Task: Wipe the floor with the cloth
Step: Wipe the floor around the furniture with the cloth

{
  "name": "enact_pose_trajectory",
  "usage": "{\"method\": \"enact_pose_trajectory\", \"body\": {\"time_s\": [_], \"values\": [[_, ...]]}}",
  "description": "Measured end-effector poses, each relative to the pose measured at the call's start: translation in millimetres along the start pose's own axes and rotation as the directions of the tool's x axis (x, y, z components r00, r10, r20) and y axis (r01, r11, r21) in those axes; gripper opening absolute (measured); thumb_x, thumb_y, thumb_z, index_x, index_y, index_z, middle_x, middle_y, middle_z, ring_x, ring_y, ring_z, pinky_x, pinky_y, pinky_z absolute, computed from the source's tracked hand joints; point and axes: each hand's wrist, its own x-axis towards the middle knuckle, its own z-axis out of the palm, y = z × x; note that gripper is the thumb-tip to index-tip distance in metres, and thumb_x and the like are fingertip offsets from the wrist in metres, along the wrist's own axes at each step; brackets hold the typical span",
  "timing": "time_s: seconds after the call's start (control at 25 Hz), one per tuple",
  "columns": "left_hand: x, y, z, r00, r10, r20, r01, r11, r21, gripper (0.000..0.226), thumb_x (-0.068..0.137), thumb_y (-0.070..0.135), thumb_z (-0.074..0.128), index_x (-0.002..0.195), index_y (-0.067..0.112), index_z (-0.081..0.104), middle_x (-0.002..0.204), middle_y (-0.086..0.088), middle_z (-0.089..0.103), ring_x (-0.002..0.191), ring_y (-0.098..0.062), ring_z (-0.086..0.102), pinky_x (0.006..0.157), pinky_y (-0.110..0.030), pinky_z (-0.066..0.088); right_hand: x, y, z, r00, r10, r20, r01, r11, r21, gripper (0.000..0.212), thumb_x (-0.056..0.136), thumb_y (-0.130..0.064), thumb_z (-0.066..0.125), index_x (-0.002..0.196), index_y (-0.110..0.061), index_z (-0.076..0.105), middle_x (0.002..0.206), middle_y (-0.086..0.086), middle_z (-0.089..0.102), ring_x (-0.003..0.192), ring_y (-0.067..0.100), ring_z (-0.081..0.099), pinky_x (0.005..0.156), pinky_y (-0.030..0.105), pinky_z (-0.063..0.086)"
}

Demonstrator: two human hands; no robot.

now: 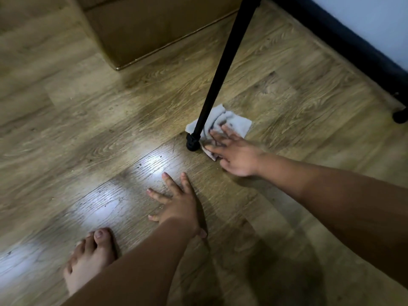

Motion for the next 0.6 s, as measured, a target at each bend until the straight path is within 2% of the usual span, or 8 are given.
{"method": "enact_pose_trajectory", "body": {"time_s": [0.04,0.12,0.16,0.24,0.36,0.48,0.6], "values": [[1,-2,1,1.0,0.011,-0.01,-0.011,1.0,0.003,0.168,0.048,0.043,0.096,0.136,0.027,-0.046,0.137,-0.017,-0.059,0.13,-0.066,-0.031,0.095,-0.081,0.032,-6,13,-1,1.0,0.011,-0.021,-0.01,0.999,0.039,0.059,0.097,-0.038,0.028,0.152,-0.038,0.008,0.16,-0.005,-0.011,0.142,0.023,-0.021,0.121,0.043,0.001],[3,-3,2,1.0,0.018,-0.021,-0.018,1.0,0.001,0.169,0.047,0.043,0.097,0.135,0.03,-0.046,0.138,-0.015,-0.059,0.131,-0.065,-0.03,0.095,-0.08,0.033,-25,59,-1,0.988,0.144,-0.058,-0.139,0.987,0.079,0.057,0.099,-0.029,0.033,0.153,-0.037,0.015,0.161,-0.004,-0.009,0.148,0.025,-0.008,0.12,0.042,0.018],[3,-4,2,1.0,0.015,-0.023,-0.015,1.0,0.001,0.169,0.046,0.043,0.097,0.133,0.03,-0.047,0.138,-0.015,-0.059,0.132,-0.065,-0.03,0.095,-0.08,0.034,-35,87,1,0.966,0.245,-0.082,-0.239,0.968,0.08,0.057,0.1,-0.027,0.036,0.153,-0.034,0.016,0.163,0.001,-0.005,0.15,0.027,0.0,0.12,0.039,0.019],[4,-3,2,1.0,0.003,-0.02,-0.003,1.0,0.014,0.17,0.045,0.044,0.097,0.129,0.029,-0.05,0.136,-0.015,-0.059,0.132,-0.067,-0.028,0.094,-0.081,0.034,-57,140,4,0.88,0.458,-0.127,-0.437,0.885,0.163,0.057,0.1,-0.027,0.041,0.153,-0.031,0.02,0.163,0.009,0.006,0.15,0.028,0.007,0.122,0.036,0.009],[3,-1,0,1.0,-0.002,-0.025,0.003,1.0,0.024,0.171,0.043,0.044,0.097,0.133,0.029,-0.048,0.141,-0.015,-0.056,0.134,-0.067,-0.025,0.093,-0.081,0.036,-61,169,3,0.76,0.642,-0.104,-0.584,0.744,0.323,0.051,0.099,-0.035,0.043,0.149,-0.033,0.032,0.162,0.008,0.014,0.15,0.031,0.007,0.12,0.035,0.003],[-1,0,-2,0.999,0.02,-0.027,-0.02,1.0,0.013,0.168,0.046,0.041,0.097,0.141,0.03,-0.041,0.146,-0.014,-0.052,0.135,-0.065,-0.025,0.095,-0.079,0.035,-46,144,2,0.715,0.694,-0.082,-0.612,0.679,0.405,0.048,0.099,-0.043,0.04,0.147,-0.035,0.037,0.162,0.003,0.016,0.149,0.034,0.004,0.122,0.037,0.001],[-6,1,-7,0.999,0.027,-0.027,-0.027,0.999,0.019,0.165,0.05,0.038,0.098,0.145,0.029,-0.037,0.148,-0.013,-0.05,0.137,-0.063,-0.025,0.097,-0.078,0.035,-56,93,24,0.832,0.522,-0.187,-0.446,0.831,0.333,0.048,0.098,-0.042,0.043,0.146,-0.034,0.04,0.161,0.005,0.021,0.15,0.034,0.006,0.123,0.041,0.004]]}}
